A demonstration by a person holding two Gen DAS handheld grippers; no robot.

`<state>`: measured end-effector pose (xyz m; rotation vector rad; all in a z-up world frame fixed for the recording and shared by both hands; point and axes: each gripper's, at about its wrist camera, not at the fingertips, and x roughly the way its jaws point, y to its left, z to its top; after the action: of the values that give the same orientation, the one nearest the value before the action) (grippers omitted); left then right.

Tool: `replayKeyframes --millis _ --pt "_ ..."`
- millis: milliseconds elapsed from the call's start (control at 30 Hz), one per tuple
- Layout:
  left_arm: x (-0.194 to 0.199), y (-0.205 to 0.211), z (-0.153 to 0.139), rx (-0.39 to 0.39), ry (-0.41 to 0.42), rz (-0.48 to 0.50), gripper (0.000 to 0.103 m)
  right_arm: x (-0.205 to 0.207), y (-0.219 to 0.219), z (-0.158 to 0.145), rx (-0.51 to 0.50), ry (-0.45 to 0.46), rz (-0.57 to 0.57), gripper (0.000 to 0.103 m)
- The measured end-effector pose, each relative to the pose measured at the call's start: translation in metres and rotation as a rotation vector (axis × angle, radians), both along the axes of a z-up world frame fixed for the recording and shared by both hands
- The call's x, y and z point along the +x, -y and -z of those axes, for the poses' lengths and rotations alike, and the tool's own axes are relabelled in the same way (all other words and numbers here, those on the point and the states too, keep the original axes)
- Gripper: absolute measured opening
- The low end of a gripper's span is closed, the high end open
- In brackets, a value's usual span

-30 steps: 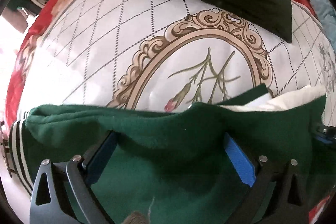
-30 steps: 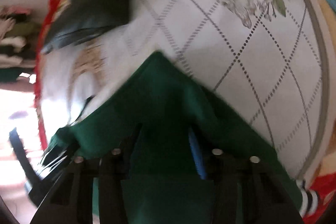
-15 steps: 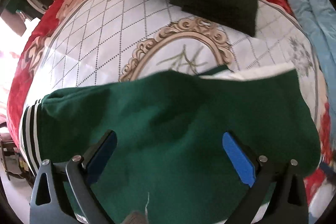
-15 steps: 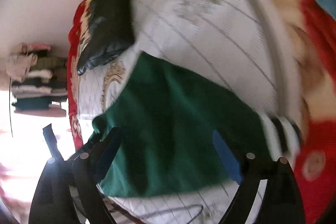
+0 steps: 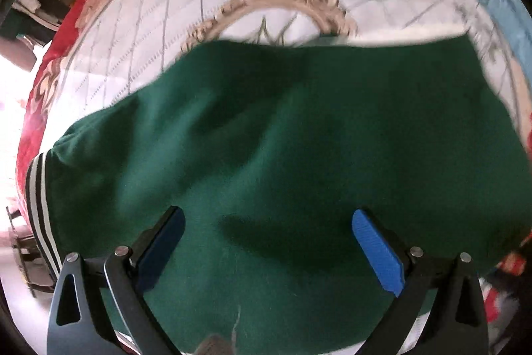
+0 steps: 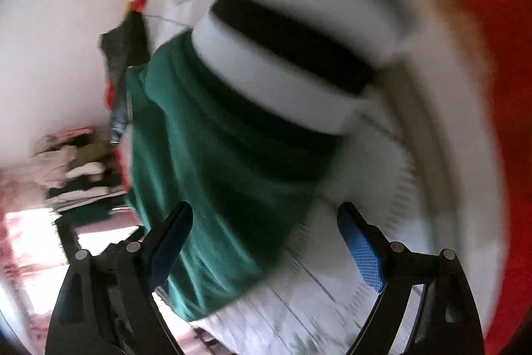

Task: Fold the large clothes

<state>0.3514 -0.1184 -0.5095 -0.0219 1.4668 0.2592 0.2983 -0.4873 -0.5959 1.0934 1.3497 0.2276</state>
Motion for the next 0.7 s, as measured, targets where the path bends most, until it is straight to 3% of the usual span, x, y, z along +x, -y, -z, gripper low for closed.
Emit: replayKeyframes --millis 133,300,333,367,500,600,700 --pt "0.002 -0.01 0.013 -0.059 -0.012 -0.03 0.103 0.022 -0.013 0.013 0.086 0.054 0.085 0.092" --pt "0.006 -0.013 0.013 -0.063 -0.001 -0.016 0.103 0.039 -0.019 0.024 0.168 0.092 0.175 0.089" --pt "0.008 -0.014 0.014 -0.067 0.001 -0.02 0.103 0.041 -0.022 0.025 0.177 0.088 0.183 0.064" --pt "0.009 -0.016 0.014 -0.071 0.003 -0.022 0.103 0.044 -0.026 0.03 0.18 0.061 0.184 0.026" --pt "0.013 -0.025 0.008 -0.098 -0.01 -0.043 0.103 0.048 -0.03 0.02 0.226 0.081 0.237 0.019" --pt "0.009 -0.032 -0.005 -0.06 0.018 -0.043 0.103 0.048 -0.03 -0.007 0.22 0.107 0.247 0.018" --pt "0.006 -0.039 0.009 -0.117 -0.007 -0.073 0.103 0.046 -0.024 -0.037 0.194 0.136 0.251 0.018"
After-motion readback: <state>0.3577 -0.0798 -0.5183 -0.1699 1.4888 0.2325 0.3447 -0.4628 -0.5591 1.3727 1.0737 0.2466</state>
